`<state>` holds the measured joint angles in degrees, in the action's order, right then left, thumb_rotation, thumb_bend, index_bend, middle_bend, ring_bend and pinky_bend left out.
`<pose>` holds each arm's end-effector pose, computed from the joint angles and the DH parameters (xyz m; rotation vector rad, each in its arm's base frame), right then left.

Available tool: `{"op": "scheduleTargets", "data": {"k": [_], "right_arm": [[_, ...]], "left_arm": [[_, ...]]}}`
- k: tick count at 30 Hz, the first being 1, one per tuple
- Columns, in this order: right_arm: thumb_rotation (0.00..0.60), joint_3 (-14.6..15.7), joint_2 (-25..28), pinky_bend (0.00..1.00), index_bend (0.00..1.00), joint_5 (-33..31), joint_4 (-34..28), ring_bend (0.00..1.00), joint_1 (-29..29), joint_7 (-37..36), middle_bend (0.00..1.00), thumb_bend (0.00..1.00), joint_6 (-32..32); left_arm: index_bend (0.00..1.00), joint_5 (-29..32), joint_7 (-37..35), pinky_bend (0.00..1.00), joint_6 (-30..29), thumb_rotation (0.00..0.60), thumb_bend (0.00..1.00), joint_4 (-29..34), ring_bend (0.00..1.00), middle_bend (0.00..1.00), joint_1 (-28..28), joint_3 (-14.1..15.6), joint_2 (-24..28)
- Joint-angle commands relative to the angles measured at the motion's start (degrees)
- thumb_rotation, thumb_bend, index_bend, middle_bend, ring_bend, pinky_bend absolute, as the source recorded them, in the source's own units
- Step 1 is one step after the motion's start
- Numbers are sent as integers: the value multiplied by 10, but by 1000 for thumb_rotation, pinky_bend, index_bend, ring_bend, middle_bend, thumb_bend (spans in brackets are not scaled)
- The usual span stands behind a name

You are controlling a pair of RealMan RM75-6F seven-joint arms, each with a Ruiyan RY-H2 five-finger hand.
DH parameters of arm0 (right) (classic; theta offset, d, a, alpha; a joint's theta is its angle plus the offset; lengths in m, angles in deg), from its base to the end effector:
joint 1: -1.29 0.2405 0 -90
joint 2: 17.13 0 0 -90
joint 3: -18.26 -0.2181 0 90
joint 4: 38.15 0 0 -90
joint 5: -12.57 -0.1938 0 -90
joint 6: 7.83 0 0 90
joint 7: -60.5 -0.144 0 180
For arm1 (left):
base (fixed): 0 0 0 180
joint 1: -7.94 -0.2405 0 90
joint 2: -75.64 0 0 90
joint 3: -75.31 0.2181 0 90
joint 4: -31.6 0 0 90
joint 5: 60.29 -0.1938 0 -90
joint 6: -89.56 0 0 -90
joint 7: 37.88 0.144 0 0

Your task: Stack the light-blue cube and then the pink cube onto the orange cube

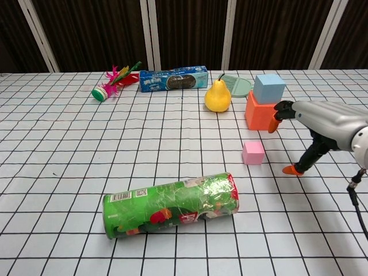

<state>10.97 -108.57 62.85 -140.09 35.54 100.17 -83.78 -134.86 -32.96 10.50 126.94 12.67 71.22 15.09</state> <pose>-0.1313 -0.2555 0.0074 1.6151 -1.0609 0.7794 -0.2959 0.1769 0.1702 -1.2902 -0.9826 -0.6960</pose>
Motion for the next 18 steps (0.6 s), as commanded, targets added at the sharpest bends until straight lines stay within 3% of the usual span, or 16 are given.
{"op": "scheduleTargets", "data": {"k": [1, 18], "right_arm": [[600, -6, -11, 0, 315, -4, 8, 31, 4, -1, 61, 235, 7], [600, -35, -60, 0, 315, -31, 58, 31, 18, 13, 61, 235, 14]], "left_arm": [[213, 2, 2, 18, 1, 600, 206, 0, 0, 19, 1, 0, -1], [213, 5, -5, 18, 2, 600, 206, -3, 0, 19, 1, -1, 2]]}}
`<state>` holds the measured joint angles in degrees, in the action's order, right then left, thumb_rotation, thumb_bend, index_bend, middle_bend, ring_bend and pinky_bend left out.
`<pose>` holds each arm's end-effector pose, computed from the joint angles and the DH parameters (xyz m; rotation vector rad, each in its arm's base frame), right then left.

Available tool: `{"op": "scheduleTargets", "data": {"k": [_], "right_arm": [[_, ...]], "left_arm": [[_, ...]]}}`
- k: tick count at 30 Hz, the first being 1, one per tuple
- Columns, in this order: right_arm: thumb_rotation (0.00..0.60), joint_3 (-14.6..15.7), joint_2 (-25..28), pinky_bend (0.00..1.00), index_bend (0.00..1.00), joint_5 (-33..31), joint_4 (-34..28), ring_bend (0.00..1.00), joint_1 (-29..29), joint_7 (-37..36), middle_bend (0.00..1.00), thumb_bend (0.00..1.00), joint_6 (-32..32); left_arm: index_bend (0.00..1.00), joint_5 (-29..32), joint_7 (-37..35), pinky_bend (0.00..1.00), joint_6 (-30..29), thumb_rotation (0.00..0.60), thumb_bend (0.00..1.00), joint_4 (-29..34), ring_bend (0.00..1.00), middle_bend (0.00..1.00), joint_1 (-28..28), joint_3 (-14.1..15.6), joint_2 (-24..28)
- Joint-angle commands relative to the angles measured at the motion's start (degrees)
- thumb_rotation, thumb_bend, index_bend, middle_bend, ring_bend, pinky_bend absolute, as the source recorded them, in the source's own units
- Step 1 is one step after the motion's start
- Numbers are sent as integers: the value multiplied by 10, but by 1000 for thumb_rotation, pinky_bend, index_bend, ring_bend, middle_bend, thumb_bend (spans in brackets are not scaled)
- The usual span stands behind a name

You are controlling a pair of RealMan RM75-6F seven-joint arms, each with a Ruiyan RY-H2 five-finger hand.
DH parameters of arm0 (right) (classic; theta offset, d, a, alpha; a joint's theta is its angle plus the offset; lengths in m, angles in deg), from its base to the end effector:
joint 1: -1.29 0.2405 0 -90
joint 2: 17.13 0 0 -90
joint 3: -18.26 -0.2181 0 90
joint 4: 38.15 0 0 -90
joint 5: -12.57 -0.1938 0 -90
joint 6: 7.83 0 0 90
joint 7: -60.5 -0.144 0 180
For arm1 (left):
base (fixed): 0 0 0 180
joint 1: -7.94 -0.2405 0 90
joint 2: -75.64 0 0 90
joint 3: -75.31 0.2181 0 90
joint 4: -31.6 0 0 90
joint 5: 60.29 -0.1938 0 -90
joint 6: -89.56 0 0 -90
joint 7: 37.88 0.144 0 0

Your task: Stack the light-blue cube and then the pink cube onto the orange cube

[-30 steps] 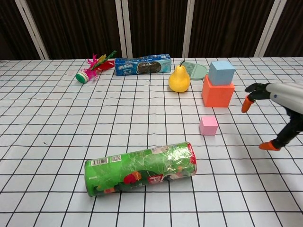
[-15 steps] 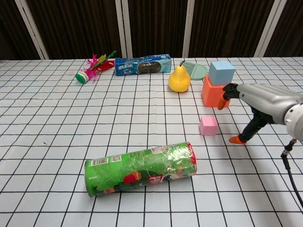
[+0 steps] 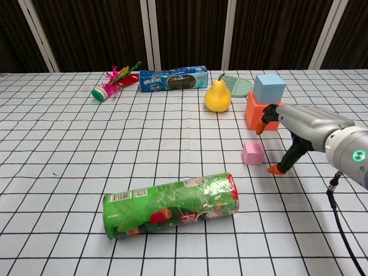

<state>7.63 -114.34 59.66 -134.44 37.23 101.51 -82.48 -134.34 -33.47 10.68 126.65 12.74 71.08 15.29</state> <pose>-0.1234 -0.2678 -0.0117 1.5857 -1.0901 0.7749 -0.2980 0.1776 0.1723 -1.2806 -0.9859 -0.6940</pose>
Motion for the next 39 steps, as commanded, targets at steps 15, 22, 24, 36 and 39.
{"op": "scheduleTargets", "data": {"k": [15, 22, 24, 36, 39], "right_arm": [[600, -10, -12, 0, 315, -18, 9, 62, 12, 21, 86, 235, 14], [600, -14, -15, 0, 315, -19, 12, 61, 18, 24, 86, 235, 20], [600, -15, -17, 0, 315, -19, 13, 61, 20, 25, 86, 235, 21], [600, -32, -26, 0, 317, -39, 29, 61, 35, 34, 87, 234, 32], [600, -38, -30, 0, 339, -52, 39, 61, 40, 37, 87, 236, 38]], "left_arm": [[213, 1, -5, 18, -3, 600, 206, -2, 0, 18, -1, -1, 1], [213, 2, -3, 18, -3, 600, 206, -2, 0, 18, -1, -1, 1], [213, 2, -3, 18, -3, 600, 206, -2, 0, 18, -1, -1, 0], [214, 4, -2, 18, -3, 600, 206, -3, 0, 18, -1, -1, 0], [214, 4, -1, 18, -2, 600, 206, -2, 0, 18, -1, -1, 0]]}}
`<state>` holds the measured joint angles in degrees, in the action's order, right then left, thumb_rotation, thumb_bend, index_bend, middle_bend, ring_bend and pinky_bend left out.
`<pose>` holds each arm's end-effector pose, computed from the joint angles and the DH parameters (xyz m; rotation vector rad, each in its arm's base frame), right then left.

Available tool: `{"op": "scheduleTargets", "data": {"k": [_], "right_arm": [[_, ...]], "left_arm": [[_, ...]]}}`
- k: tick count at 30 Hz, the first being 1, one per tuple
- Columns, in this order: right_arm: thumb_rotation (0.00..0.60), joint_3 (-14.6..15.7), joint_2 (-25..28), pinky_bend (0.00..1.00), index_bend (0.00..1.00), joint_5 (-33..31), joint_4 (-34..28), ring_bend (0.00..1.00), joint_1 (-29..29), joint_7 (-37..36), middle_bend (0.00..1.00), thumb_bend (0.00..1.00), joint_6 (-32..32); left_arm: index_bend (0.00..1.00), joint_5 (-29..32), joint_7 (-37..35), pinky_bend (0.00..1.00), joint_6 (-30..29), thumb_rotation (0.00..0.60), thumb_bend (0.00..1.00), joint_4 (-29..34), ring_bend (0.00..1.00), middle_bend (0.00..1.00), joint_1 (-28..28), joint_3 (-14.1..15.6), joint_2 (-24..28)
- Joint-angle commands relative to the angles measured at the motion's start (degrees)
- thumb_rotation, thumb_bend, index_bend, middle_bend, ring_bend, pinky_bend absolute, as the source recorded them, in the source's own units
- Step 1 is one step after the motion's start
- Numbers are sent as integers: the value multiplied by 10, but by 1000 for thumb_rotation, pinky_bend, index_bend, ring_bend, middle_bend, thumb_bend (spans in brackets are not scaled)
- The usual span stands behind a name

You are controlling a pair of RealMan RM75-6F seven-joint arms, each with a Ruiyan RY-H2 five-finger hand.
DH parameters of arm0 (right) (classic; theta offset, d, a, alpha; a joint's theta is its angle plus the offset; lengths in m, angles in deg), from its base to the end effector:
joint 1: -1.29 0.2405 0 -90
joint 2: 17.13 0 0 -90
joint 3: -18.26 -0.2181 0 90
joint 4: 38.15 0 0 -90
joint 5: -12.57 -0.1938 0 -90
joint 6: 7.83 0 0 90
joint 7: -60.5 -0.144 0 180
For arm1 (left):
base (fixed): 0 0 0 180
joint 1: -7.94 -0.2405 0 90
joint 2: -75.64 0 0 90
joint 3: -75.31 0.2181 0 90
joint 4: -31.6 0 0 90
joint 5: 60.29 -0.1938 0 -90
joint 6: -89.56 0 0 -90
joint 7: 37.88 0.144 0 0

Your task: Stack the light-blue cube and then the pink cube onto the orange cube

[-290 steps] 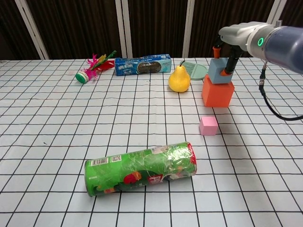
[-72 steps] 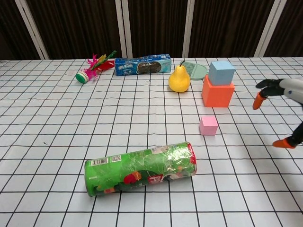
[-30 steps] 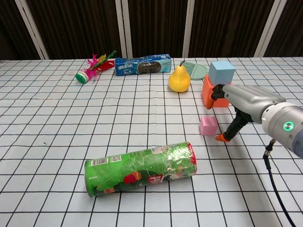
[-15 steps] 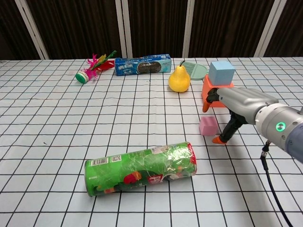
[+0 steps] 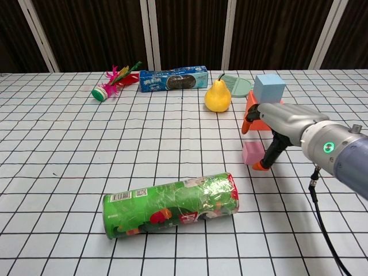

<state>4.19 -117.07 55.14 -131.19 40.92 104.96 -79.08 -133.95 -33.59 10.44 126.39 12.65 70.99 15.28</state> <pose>-0.1082 -0.2831 -0.0243 1.6198 -1.0912 0.7477 -0.2996 0.1774 0.1740 -1.2701 -0.9832 -0.6918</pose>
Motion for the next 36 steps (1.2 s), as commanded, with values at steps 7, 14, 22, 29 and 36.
{"op": "scheduleTargets", "data": {"k": [7, 14, 22, 29, 36], "right_arm": [[600, -6, -6, 0, 381, -23, 23, 62, 7, 0, 87, 235, 13], [600, -5, -6, 0, 387, -27, 32, 61, 9, -7, 87, 236, 20], [600, -9, -6, 0, 405, -28, 34, 62, 15, -8, 88, 243, 20], [600, -12, -9, 0, 418, -35, 40, 61, 20, -7, 89, 260, 22], [600, -12, -10, 0, 419, -42, 45, 62, 23, -8, 88, 260, 26]], "left_arm": [[214, 3, 2, 18, 0, 600, 206, 0, 0, 18, 0, -1, -1], [215, 2, 7, 18, 2, 600, 206, 0, 0, 18, 2, 0, -2], [215, 5, 13, 18, 4, 600, 206, 0, 0, 17, 3, 0, -4], [218, 4, 16, 18, -1, 600, 206, 3, 0, 17, 2, 0, -4], [219, 4, 18, 18, -1, 600, 206, 4, 0, 17, 2, 1, -4]]}}
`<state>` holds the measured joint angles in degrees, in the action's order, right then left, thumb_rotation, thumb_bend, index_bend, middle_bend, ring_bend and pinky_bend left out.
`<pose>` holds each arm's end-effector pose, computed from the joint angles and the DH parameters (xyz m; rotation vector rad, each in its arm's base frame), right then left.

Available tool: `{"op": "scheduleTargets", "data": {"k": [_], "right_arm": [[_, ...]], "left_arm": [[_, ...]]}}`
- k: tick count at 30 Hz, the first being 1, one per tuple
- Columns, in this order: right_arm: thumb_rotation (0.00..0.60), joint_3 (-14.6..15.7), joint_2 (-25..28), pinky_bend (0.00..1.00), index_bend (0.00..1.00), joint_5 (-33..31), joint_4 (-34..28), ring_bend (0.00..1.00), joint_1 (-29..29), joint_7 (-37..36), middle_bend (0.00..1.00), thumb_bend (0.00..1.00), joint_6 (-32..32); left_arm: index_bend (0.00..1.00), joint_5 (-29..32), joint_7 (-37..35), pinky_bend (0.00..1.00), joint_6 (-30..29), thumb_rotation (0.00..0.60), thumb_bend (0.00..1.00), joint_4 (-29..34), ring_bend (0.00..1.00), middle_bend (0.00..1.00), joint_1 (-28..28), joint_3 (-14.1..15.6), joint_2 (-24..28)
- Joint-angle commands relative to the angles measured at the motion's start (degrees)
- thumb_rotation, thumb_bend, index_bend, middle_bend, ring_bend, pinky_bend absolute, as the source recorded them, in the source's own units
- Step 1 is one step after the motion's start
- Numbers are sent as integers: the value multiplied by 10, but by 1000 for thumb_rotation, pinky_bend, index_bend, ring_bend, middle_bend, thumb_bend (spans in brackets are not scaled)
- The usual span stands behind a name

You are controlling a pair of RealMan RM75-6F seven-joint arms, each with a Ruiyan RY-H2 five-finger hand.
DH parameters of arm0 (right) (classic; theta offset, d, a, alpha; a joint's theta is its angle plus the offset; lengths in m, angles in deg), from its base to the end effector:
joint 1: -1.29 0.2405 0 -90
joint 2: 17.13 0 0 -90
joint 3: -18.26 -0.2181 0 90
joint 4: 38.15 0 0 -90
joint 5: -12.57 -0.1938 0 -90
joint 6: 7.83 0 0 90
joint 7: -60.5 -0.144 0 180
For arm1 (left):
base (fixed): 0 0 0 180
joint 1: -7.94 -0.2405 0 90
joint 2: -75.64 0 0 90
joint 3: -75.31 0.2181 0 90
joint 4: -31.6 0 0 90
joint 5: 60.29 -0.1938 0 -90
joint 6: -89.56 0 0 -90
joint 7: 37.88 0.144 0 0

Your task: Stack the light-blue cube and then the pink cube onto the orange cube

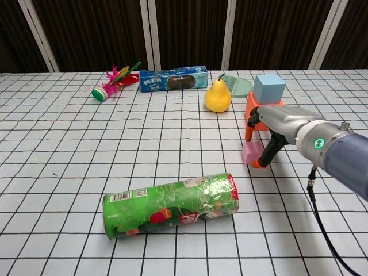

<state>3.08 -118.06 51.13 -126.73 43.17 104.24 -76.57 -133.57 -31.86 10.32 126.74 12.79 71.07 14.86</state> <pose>-0.1141 -0.2963 -0.0310 1.6057 -1.1197 0.7071 -0.2984 0.1775 0.1714 -1.2759 -0.9742 -0.6763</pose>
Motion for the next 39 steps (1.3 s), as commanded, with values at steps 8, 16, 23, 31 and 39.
{"op": "scheduleTargets", "data": {"k": [8, 16, 23, 31, 39], "right_arm": [[600, -3, -1, 0, 474, -2, 4, 61, 4, -5, 95, 308, 1], [600, -1, -2, 0, 479, -8, 7, 61, 6, -5, 95, 322, 4], [600, -1, 0, 0, 481, -7, 6, 61, 7, -8, 95, 343, 3], [600, 1, 11, 0, 490, -2, -20, 61, 5, 1, 95, 354, -14], [600, 10, 36, 0, 490, 0, -69, 62, -10, 12, 95, 354, -48]], "left_arm": [[219, 2, 2, 18, 1, 600, 206, 1, 0, 17, 0, 0, 0], [219, 2, 3, 18, 0, 600, 206, 1, 0, 17, 0, 0, 0], [219, 4, 4, 18, 2, 600, 206, 0, 0, 17, 1, 0, -1], [219, 2, 1, 18, 1, 600, 206, 0, 0, 17, 1, 0, 0], [219, -2, -8, 18, 2, 600, 206, 0, 0, 17, 0, 1, 4]]}}
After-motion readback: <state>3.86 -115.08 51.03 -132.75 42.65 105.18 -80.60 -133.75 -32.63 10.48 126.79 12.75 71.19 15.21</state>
